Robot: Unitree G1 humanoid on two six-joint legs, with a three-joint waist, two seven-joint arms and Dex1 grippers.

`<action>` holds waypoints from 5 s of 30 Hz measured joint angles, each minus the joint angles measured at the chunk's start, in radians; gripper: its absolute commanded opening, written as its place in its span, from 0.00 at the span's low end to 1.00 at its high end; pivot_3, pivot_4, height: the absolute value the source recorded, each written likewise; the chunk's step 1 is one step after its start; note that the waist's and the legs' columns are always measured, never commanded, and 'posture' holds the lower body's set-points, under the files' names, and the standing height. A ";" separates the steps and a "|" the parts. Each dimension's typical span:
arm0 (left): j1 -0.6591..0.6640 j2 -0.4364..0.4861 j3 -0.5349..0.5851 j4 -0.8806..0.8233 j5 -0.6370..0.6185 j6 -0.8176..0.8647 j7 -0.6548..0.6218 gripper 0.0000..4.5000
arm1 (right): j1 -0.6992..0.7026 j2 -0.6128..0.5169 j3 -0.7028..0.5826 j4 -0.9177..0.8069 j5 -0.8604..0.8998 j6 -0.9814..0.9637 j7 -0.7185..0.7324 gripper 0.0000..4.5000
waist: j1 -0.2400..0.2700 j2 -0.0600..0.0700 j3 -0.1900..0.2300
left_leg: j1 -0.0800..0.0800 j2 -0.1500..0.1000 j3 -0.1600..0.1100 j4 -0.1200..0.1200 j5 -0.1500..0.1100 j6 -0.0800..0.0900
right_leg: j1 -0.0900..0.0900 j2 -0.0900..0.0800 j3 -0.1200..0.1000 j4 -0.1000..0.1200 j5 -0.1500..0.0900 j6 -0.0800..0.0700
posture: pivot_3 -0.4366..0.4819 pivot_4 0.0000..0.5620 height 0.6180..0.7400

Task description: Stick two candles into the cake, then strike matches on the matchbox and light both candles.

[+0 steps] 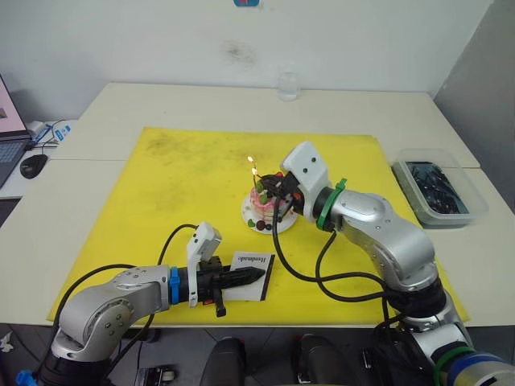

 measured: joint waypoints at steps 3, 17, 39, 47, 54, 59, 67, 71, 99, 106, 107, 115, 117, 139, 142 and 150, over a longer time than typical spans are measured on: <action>-0.009 -0.001 -0.001 0.001 0.000 0.001 0.000 0.00 | 0.026 -0.061 -0.046 -0.066 0.035 0.039 0.020 0.01 | 0.001 0.000 0.000 | 0.000 0.000 0.000 0.000 0.000 0.000 | 0.000 0.000 0.000 0.000 0.000 0.000 | 0.48 0.27 1.00; -0.034 -0.048 -0.065 0.012 0.003 0.001 -0.003 0.00 | 0.291 -0.392 -0.499 -0.100 0.069 0.152 0.020 0.01 | 0.001 0.000 0.000 | 0.000 -0.001 0.000 0.000 0.000 0.000 | 0.000 0.000 0.001 -0.001 0.000 0.000 | 0.48 0.27 1.00; -0.052 -0.122 -0.079 0.018 0.001 0.016 0.074 0.00 | 0.303 -0.371 -0.522 0.530 -0.215 -0.439 -0.198 0.38 | -0.001 0.000 0.000 | 0.000 -0.001 0.002 0.000 0.000 0.000 | 0.000 0.003 0.002 0.000 0.000 0.001 | 0.48 0.27 1.00; -0.051 -0.117 -0.075 0.018 0.001 0.020 0.074 0.00 | 0.357 -0.330 -0.554 0.445 -0.206 -0.460 -0.239 1.00 | 0.001 0.001 0.001 | 0.000 -0.001 0.002 0.001 0.000 0.000 | 0.001 0.003 0.002 0.000 0.000 0.001 | 0.48 0.27 1.00; -0.035 -0.108 -0.060 0.017 0.002 0.016 0.073 0.00 | 0.468 -0.299 -0.565 0.140 -0.057 -0.456 -0.098 1.00 | -0.001 0.001 0.001 | 0.001 0.000 0.000 0.000 0.000 0.000 | 0.001 0.003 0.001 0.000 0.000 0.001 | 0.48 0.27 1.00; -0.030 -0.107 -0.055 0.017 0.004 0.013 0.074 0.00 | 0.500 -0.226 -0.441 0.055 0.019 -0.421 -0.040 1.00 | -0.001 0.001 0.001 | 0.002 0.000 0.000 0.001 0.000 0.000 | 0.002 0.002 0.002 0.000 0.001 0.002 | 0.48 0.27 1.00; -0.024 -0.092 -0.035 0.017 0.004 0.009 0.073 0.00 | 0.399 -0.075 -0.256 0.212 -0.091 -0.440 -0.137 1.00 | 0.000 0.001 0.001 | 0.001 -0.001 0.000 0.002 0.000 0.000 | 0.001 0.002 0.001 0.000 0.001 0.002 | 0.48 0.27 1.00; -0.024 -0.086 -0.034 0.016 0.004 0.007 0.074 0.00 | 0.331 -0.021 -0.247 0.321 -0.140 -0.459 -0.201 1.00 | 0.000 0.001 0.001 | 0.001 -0.001 0.001 0.001 0.000 0.000 | 0.001 0.002 0.002 0.000 0.001 0.002 | 0.48 0.27 1.00; -0.019 -0.085 -0.034 0.007 0.004 0.003 0.083 0.00 | 0.236 0.117 -0.255 0.477 -0.202 -0.364 -0.338 0.00 | 0.001 0.001 0.000 | 0.001 -0.001 0.000 0.002 0.000 0.000 | 0.002 0.001 0.001 0.001 0.001 0.002 | 0.48 0.27 1.00; -0.016 -0.085 -0.036 0.007 0.004 0.002 0.083 0.00 | 0.260 0.111 -0.244 0.347 -0.191 -0.303 -0.313 0.00 | 0.000 0.002 0.001 | 0.001 0.000 0.000 0.001 0.000 0.000 | 0.001 0.002 0.002 0.000 0.001 0.002 | 0.48 0.27 1.00; -0.017 -0.086 -0.037 0.007 0.004 0.002 0.083 0.00 | 0.261 0.107 -0.238 0.309 -0.189 -0.298 -0.300 0.00 | 0.000 0.002 0.001 | 0.001 0.000 0.000 0.001 0.000 0.000 | 0.001 0.002 0.001 0.000 0.001 0.002 | 0.48 0.27 1.00; -0.036 -0.086 -0.042 0.008 0.003 0.003 0.081 0.00 | 0.370 0.013 -0.187 0.001 -0.159 -0.175 -0.214 0.00 | 0.003 0.002 0.001 | 0.000 -0.001 0.001 0.001 0.000 0.000 | 0.001 0.001 0.001 0.000 0.001 0.002 | 0.48 0.27 1.00; -0.037 -0.085 -0.044 0.008 0.003 0.005 0.078 0.00 | 0.419 -0.024 -0.194 -0.078 -0.140 -0.142 -0.189 0.00 | 0.003 0.001 0.001 | 0.000 -0.001 0.000 0.001 0.000 0.000 | 0.001 0.000 0.001 0.000 0.001 0.002 | 0.48 0.27 1.00; -0.082 -0.068 -0.070 0.014 0.001 0.042 0.037 0.00 | 0.831 -0.062 -0.271 -0.126 -0.032 -0.308 -0.110 0.30 | 0.000 0.001 0.000 | 0.001 -0.001 0.000 0.001 0.000 0.000 | 0.002 0.000 0.001 0.000 0.000 0.000 | 0.48 0.27 1.00; -0.089 -0.068 -0.075 0.022 0.001 0.046 0.037 0.00 | 0.814 -0.073 -0.266 -0.081 -0.052 -0.370 -0.103 0.52 | 0.000 0.001 0.000 | 0.001 -0.001 0.000 0.001 0.000 0.000 | 0.002 0.000 0.000 0.000 0.000 0.000 | 0.48 0.27 1.00; -0.089 -0.068 -0.075 0.022 0.000 0.057 0.036 0.00 | 0.836 -0.086 -0.263 -0.044 -0.065 -0.490 -0.077 0.67 | 0.000 0.001 0.000 | 0.001 -0.001 0.000 0.001 0.000 0.000 | 0.002 0.000 0.001 0.000 0.000 0.000 | 0.48 0.27 1.00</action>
